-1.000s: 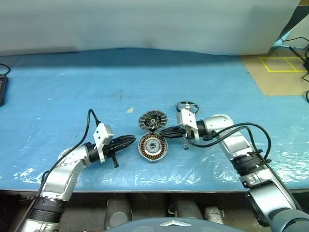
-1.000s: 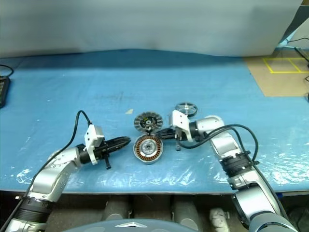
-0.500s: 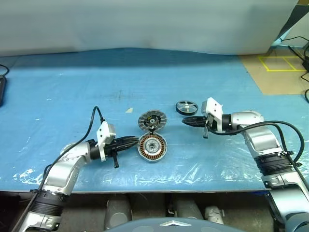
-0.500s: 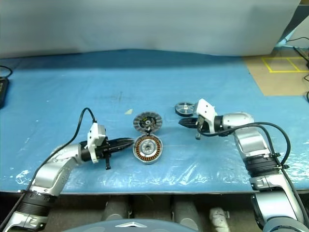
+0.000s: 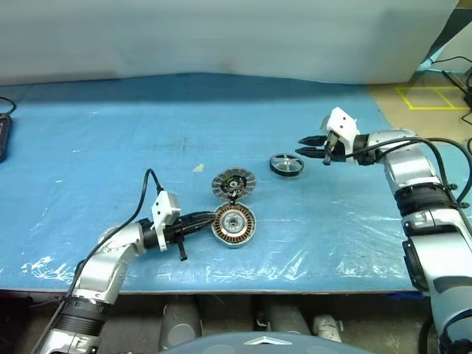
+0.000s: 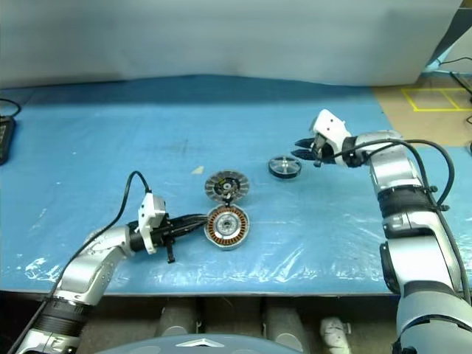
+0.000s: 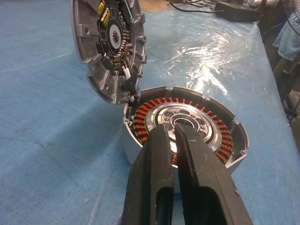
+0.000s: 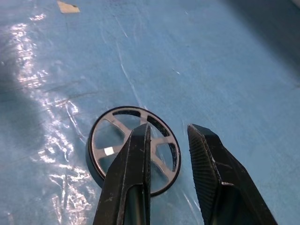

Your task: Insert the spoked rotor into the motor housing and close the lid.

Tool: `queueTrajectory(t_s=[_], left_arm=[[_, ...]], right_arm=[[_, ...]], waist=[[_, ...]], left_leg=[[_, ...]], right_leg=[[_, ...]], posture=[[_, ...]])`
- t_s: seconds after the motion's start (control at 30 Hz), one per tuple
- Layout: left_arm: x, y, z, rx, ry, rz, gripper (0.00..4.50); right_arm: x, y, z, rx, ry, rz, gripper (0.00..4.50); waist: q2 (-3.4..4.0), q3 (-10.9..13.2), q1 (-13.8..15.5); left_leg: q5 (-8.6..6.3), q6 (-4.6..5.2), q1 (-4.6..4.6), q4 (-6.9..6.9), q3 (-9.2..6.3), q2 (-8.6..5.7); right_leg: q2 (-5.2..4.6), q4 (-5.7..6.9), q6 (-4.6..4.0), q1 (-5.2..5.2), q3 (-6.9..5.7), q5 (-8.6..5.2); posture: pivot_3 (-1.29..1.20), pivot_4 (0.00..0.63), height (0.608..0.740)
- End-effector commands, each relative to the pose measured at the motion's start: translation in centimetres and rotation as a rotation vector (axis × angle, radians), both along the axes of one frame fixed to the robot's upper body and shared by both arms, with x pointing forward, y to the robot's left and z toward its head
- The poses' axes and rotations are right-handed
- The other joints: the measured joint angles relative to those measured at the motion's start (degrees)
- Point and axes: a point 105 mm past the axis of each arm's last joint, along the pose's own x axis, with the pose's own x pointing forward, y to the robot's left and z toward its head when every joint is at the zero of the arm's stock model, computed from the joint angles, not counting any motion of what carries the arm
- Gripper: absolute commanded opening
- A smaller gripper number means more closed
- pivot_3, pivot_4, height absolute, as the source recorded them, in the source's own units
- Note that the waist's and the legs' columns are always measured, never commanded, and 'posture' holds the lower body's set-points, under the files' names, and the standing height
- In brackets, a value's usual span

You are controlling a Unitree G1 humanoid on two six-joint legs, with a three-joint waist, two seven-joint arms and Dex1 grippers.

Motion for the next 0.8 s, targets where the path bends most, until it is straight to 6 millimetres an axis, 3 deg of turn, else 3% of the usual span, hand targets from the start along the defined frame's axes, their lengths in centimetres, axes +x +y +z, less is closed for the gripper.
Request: queueTrajectory(t_s=[0.03, 0.8], left_arm=[[0.0, 0.0, 0.7, 0.0, -0.042, -0.001, 0.29], [1.1, 0.4, 1.1, 0.019, -0.073, -0.001, 0.29]], right_arm=[[0.4, 0.2, 0.7, -0.017, -0.034, 0.025, 1.27], [0.2, 0.4, -0.8, -0.017, -0.003, 0.041, 1.27]], waist=[[0.0, 0.0, 0.0], [0.02, 0.02, -0.06]], left_leg=[[0.0, 0.01, -0.02, 0.02, 0.0, 0.0], [0.09, 0.16, -0.06, 0.2, 0.0, 0.04]], right_leg=[[0.0, 0.01, 0.0, -0.01, 0.0, 0.0], [0.0, 0.22, -0.02, -0.07, 0.01, 0.0]], posture=[[0.0, 0.15, 0.74], [0.0, 0.15, 0.74]])
